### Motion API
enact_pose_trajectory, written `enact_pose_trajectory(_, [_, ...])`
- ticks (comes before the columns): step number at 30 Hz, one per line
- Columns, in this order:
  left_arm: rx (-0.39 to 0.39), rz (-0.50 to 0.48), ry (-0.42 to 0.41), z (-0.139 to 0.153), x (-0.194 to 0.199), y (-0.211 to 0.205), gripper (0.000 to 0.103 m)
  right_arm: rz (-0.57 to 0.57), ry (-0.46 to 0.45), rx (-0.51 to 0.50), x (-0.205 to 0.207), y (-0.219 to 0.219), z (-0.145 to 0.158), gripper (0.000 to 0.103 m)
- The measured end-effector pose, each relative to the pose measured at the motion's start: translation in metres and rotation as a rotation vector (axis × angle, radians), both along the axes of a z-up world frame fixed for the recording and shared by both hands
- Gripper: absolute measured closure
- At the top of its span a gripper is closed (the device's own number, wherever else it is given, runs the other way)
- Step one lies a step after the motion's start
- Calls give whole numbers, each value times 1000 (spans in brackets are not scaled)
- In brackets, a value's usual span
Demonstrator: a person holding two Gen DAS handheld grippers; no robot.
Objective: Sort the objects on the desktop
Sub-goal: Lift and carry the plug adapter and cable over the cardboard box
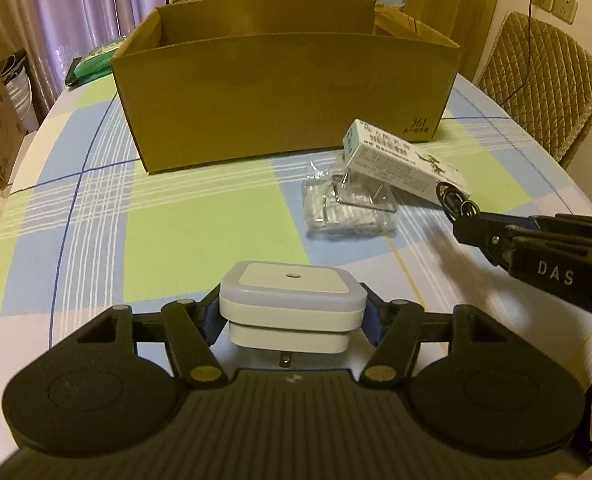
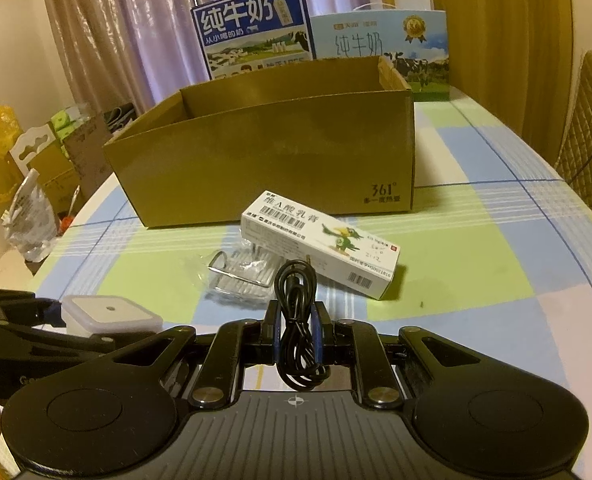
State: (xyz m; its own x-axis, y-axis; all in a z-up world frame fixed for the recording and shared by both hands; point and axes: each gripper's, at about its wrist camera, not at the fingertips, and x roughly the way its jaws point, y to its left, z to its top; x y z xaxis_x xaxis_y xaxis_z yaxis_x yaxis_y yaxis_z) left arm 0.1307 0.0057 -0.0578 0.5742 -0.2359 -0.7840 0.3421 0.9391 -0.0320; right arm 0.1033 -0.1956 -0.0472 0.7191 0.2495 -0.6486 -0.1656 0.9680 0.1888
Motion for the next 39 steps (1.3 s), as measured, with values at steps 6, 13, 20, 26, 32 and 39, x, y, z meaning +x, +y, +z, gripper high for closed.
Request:
enact_pose_trajectory(6, [-4, -3, -15, 7, -2, -1, 42, 1, -9, -5, -2, 2, 3, 91])
enact_pose_trajectory(13, [-19, 3, -34, 15, -2, 1, 42, 12, -31, -8, -4, 5, 8, 91])
enact_pose_trajectory(20, [-51, 13, -80, 33, 1, 6, 42, 15, -74, -6, -4, 4, 22, 91])
enact_pose_trajectory(26, [-69, 31, -137, 56, 13, 9, 42, 13, -138, 0, 4, -1, 45, 91])
enact_pose_trajectory(32, [-97, 24, -199, 82, 32, 0, 42, 7, -189, 6, 23, -5, 68, 91])
enact_pose_trajectory(39, [-134, 33, -267, 114, 75, -12, 42, 6, -260, 6, 56, -6, 98, 91])
